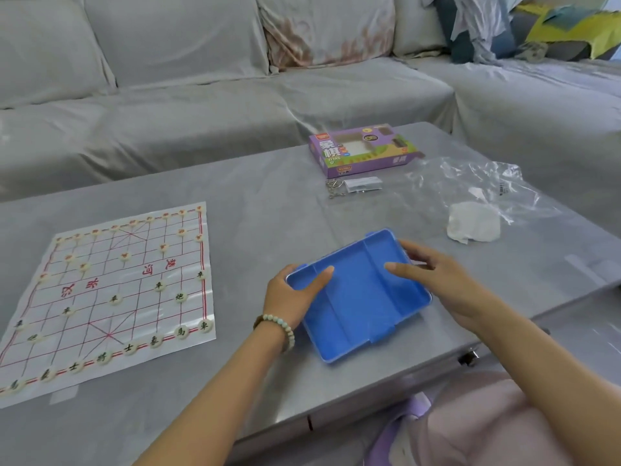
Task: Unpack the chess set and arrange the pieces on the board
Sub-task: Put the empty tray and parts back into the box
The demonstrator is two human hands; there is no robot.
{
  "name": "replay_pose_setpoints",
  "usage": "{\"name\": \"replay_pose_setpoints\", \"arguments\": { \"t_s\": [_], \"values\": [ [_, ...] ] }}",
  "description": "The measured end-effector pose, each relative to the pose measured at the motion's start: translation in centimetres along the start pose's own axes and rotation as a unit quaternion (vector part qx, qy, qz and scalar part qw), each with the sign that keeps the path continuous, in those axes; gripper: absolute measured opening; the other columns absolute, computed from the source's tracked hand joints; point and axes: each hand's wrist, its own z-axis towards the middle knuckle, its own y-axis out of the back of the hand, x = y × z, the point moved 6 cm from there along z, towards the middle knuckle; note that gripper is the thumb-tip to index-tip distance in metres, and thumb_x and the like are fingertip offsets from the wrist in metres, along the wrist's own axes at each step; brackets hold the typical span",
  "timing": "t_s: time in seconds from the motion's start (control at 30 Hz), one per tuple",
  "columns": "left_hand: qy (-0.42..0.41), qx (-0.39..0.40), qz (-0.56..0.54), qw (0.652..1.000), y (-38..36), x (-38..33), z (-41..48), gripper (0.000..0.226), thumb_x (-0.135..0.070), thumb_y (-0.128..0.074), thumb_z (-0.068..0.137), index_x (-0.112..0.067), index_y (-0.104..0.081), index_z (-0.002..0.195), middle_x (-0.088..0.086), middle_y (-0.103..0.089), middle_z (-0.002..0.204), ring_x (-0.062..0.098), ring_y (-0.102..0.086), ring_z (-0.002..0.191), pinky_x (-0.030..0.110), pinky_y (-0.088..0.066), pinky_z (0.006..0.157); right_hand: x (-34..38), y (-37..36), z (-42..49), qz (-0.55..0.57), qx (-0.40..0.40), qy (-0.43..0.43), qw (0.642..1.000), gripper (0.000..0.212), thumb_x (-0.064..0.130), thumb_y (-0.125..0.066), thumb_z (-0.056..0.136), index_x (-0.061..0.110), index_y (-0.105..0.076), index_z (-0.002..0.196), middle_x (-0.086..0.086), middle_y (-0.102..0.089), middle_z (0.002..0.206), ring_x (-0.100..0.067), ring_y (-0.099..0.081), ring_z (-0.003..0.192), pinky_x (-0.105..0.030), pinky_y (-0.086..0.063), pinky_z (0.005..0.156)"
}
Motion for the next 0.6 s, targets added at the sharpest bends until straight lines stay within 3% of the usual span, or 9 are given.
{"name": "replay_pose_setpoints", "arguments": {
  "t_s": [0.07, 0.17, 0.23, 0.3, 0.47, 0.6],
  "values": [
    [-0.003, -0.008, -0.024, 1.0, 1.3, -0.9, 0.1, 0.063, -0.053, -0.077, 0.062, -0.011, -0.065, 0.107, -0.006, -0.065, 0.097, 0.006, -0.061, 0.073, 0.012, -0.048, 0.059, 1.1, -1.4, 0.5, 0.017, 0.038, 0.011, 0.999, 0.056, 0.044, -0.076, 0.068, 0.037, -0.059, 0.121, 0.008, -0.064, 0.119, -0.011, -0.063, 0.106, -0.032, -0.048, 0.093],
    [-0.008, -0.06, -0.073, 0.995, 3.4, -2.1, 0.6, 0.035, -0.046, -0.074, 0.07, -0.016, -0.068, 0.087, 0.0, -0.068, 0.085, 0.014, -0.062, 0.075, 0.019, -0.052, 0.06, 1.7, -2.4, 1.7, 0.099, 0.039, 0.002, 0.994, 0.077, 0.061, -0.074, 0.06, 0.025, -0.056, 0.126, 0.002, -0.063, 0.123, -0.015, -0.06, 0.111, -0.036, -0.044, 0.1],
    [0.016, -0.1, -0.108, 0.989, 4.4, -2.2, 1.0, 0.024, -0.043, -0.073, 0.074, -0.021, -0.064, 0.076, 0.001, -0.066, 0.08, 0.019, -0.062, 0.077, 0.028, -0.055, 0.07, 1.8, -3.5, 1.9, 0.189, 0.058, -0.015, 0.98, 0.06, 0.05, -0.065, 0.071, 0.016, -0.06, 0.12, -0.006, -0.066, 0.118, -0.02, -0.063, 0.107, -0.038, -0.048, 0.096],
    [0.054, -0.101, -0.155, 0.981, 4.5, -1.7, 1.3, 0.025, -0.044, -0.074, 0.072, -0.023, -0.063, 0.079, 0.003, -0.068, 0.085, 0.024, -0.065, 0.083, 0.039, -0.056, 0.08, 2.1, -5.5, 1.6, 0.203, 0.111, -0.026, 0.973, 0.049, 0.041, -0.057, 0.077, 0.013, -0.06, 0.117, -0.007, -0.068, 0.113, -0.023, -0.065, 0.104, -0.036, -0.053, 0.091],
    [0.07, -0.053, -0.181, 0.98, 4.4, -1.5, 1.4, 0.048, -0.046, -0.075, 0.068, -0.012, -0.065, 0.099, 0.009, -0.07, 0.095, 0.026, -0.068, 0.087, 0.037, -0.057, 0.072, 2.2, -8.2, 2.0, 0.18, 0.135, -0.025, 0.974, 0.036, 0.031, -0.052, 0.088, 0.01, -0.056, 0.118, -0.004, -0.07, 0.11, -0.019, -0.067, 0.098, -0.028, -0.056, 0.083],
    [0.049, -0.043, -0.139, 0.988, 5.2, -1.4, 1.9, 0.058, -0.058, -0.078, 0.053, -0.014, -0.057, 0.084, 0.013, -0.061, 0.084, 0.025, -0.059, 0.078, 0.043, -0.054, 0.077, 2.4, -8.3, 2.8, 0.199, 0.128, -0.036, 0.971, 0.031, 0.026, -0.053, 0.089, 0.012, -0.058, 0.116, -0.002, -0.072, 0.104, -0.018, -0.069, 0.093, -0.029, -0.057, 0.082]
  ]
}}
